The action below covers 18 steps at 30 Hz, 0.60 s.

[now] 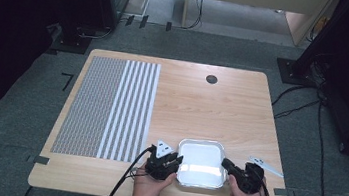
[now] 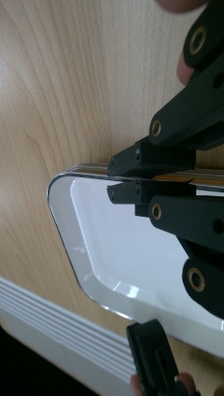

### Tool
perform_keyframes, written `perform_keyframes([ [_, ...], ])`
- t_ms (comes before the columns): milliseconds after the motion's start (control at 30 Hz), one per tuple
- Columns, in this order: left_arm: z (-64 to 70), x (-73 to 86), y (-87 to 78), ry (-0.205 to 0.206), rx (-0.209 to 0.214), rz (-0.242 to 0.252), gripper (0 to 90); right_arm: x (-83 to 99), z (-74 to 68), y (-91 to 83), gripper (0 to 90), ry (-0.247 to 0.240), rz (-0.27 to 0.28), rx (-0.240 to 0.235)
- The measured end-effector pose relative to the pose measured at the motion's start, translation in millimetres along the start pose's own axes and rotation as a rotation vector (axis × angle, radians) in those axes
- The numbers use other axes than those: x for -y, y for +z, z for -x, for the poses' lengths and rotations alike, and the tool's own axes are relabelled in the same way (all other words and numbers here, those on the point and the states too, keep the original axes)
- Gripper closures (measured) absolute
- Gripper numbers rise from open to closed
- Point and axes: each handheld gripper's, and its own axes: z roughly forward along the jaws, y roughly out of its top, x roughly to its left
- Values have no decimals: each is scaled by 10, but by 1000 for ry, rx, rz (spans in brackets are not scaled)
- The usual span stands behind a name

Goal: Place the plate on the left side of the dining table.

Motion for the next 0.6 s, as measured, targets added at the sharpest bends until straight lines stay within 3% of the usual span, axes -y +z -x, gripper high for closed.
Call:
perform_keyframes([
  [33, -5, 1, 0, 2, 6, 1, 734, 17, -36, 10, 863, -25, 4, 33],
  [133, -8, 5, 2, 6, 11, 0, 718, 24, -67, 2, 879, -40, 11, 58],
  [333, 1, 5, -28, 23, -9, 13, 695, 12, -95, -74, 891, 7, 66, 59],
  [600, -23, -21, -76, 4, 5, 32, 646, -11, -68, -186, 889, 8, 107, 83],
])
